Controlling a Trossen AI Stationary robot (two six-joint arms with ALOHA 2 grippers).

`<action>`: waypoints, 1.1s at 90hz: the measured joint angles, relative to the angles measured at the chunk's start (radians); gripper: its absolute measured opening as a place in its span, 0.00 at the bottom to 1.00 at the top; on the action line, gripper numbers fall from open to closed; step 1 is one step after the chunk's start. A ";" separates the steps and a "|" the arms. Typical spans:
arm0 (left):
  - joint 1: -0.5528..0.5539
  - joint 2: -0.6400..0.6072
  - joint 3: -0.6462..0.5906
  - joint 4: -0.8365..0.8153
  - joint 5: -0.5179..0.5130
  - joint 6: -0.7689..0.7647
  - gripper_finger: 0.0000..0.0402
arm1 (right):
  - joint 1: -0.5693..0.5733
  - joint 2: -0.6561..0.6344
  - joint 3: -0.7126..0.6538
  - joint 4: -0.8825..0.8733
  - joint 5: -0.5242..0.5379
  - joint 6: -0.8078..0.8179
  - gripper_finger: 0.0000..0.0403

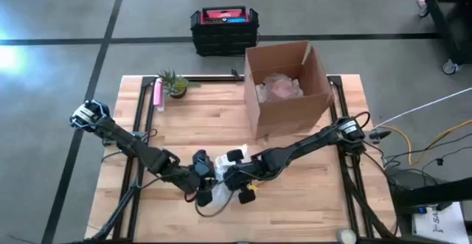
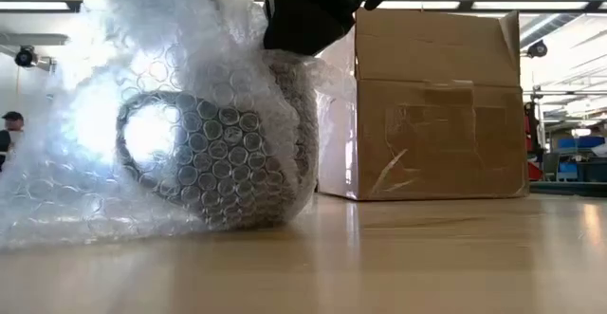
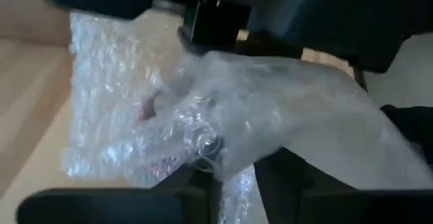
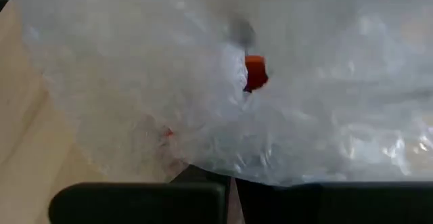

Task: Wrap mug
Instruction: Wrap the black mug with transparent bubble wrap

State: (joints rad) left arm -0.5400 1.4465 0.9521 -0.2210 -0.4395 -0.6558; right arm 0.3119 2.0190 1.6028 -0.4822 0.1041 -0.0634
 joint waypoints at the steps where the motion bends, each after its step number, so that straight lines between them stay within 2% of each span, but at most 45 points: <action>1: 0.002 0.003 -0.001 0.002 0.000 0.000 0.14 | 0.000 0.000 0.000 0.000 0.000 0.000 0.00; 23: 0.044 0.116 -0.011 0.030 0.003 -0.015 0.09 | 0.005 -0.010 0.000 -0.021 -0.001 -0.001 0.00; 47: 0.046 0.133 -0.010 0.045 0.003 -0.015 0.06 | 0.015 -0.093 0.104 -0.263 0.000 -0.011 0.00; 55: 0.046 0.131 -0.011 0.044 0.007 -0.014 0.05 | 0.013 -0.095 0.109 -0.232 0.001 -0.021 0.00; 74: 0.046 0.131 -0.013 0.054 0.009 0.001 0.06 | 0.013 -0.044 0.078 -0.009 0.000 -0.053 0.00; 86: 0.044 0.123 -0.013 0.049 0.018 -0.004 0.05 | 0.007 0.011 0.035 0.002 -0.006 -0.039 0.00; 99: 0.046 0.093 0.005 0.014 0.090 -0.008 0.05 | 0.001 0.045 0.016 0.008 -0.009 0.004 0.00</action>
State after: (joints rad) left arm -0.4942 1.5395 0.9569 -0.2066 -0.3499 -0.6637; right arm 0.3132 2.0638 1.6188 -0.4745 0.0948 -0.0593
